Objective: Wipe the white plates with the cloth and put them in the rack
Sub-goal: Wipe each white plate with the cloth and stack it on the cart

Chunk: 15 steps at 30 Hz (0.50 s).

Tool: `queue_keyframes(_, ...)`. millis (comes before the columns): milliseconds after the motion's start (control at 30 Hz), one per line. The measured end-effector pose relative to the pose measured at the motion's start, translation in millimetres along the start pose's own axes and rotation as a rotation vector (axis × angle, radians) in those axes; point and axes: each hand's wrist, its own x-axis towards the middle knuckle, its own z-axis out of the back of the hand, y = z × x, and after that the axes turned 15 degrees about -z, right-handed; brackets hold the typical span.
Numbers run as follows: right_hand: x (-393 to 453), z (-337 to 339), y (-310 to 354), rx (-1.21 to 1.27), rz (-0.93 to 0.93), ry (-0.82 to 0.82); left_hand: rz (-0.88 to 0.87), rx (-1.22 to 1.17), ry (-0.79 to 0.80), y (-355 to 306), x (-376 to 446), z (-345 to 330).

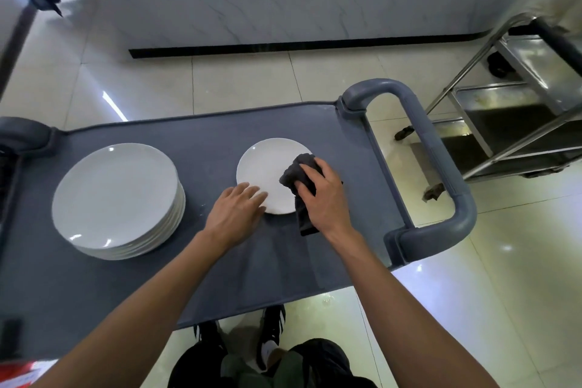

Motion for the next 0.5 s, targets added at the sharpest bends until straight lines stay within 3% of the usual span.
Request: queue_keyframes(500, -0.4, -36.8, 123.0, 0.083, 0.222, 0.129, 0.398, 0.001, -0.315, 50.8, -74.4, 106.3)
